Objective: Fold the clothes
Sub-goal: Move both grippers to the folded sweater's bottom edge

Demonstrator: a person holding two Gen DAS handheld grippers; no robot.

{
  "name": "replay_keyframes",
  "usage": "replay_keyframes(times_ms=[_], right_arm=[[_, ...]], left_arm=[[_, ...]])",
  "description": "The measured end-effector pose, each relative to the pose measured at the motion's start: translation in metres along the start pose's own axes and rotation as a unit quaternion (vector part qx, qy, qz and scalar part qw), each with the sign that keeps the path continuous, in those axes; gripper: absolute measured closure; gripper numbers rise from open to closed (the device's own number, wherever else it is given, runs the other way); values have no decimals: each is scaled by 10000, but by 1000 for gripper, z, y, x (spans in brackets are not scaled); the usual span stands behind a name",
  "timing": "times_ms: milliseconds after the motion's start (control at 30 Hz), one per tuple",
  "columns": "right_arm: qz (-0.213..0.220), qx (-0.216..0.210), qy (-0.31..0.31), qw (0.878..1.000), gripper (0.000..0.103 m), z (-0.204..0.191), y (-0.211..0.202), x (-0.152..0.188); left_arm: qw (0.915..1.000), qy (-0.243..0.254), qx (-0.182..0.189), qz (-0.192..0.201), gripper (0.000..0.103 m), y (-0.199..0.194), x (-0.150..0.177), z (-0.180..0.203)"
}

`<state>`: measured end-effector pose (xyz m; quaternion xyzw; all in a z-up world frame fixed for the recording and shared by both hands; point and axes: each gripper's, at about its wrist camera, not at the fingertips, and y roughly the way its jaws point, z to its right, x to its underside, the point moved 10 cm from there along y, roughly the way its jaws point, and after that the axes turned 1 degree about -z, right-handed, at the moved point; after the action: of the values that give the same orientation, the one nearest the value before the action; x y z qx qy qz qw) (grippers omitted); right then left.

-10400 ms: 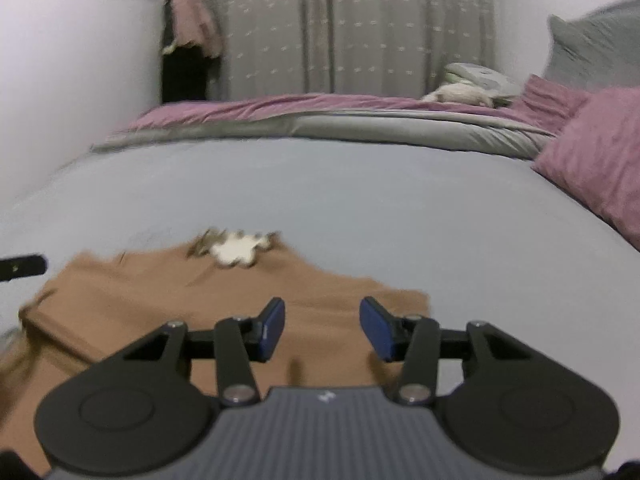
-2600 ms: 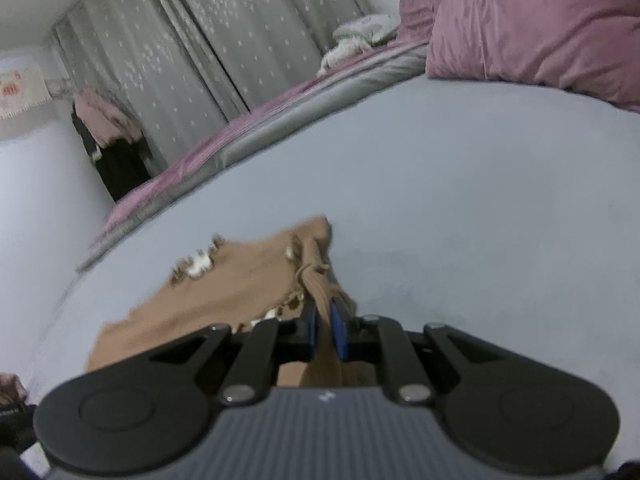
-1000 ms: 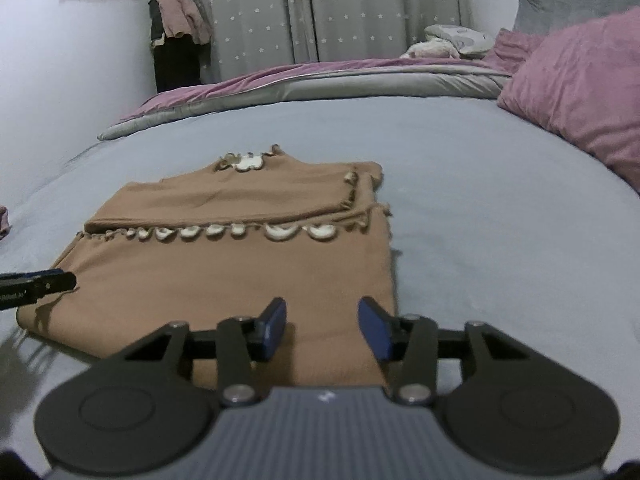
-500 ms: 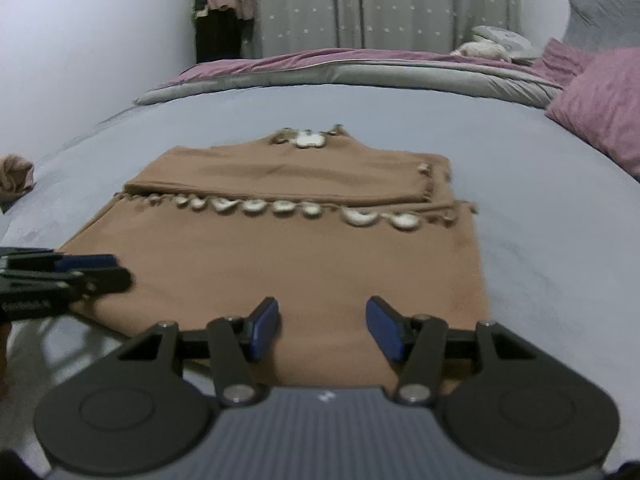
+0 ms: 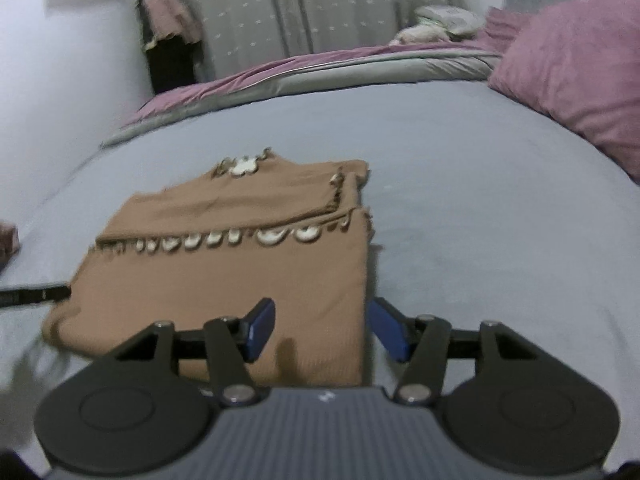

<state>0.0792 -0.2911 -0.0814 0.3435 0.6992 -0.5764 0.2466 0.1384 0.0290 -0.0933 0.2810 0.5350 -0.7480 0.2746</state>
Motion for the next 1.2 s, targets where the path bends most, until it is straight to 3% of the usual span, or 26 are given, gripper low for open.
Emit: replay_keyframes(times_ms=[200,333,567,900,1200], right_arm=[[-306,8,644,9975,45,9,-2,-4],[-641,119,825,9945,44,14,-2,3],[-874,-176,1482,9849,42,18,-9,12],[-1180,-743,2530,9574,42,25,-5,30],[-1195,-686,2702,9529,43,25,12,33]], left_arm=[[9978,-381,-236,-480,66,0,6,-19],[9908,-1088,-25,-801,66,-2,9,-33],[9653,-2173,608,-1317,66,0,22,-46],[9268,-2892,1331,-1993,65,6,41,-43],[9263,-2968,1311,-1916,65,13,39,-42]])
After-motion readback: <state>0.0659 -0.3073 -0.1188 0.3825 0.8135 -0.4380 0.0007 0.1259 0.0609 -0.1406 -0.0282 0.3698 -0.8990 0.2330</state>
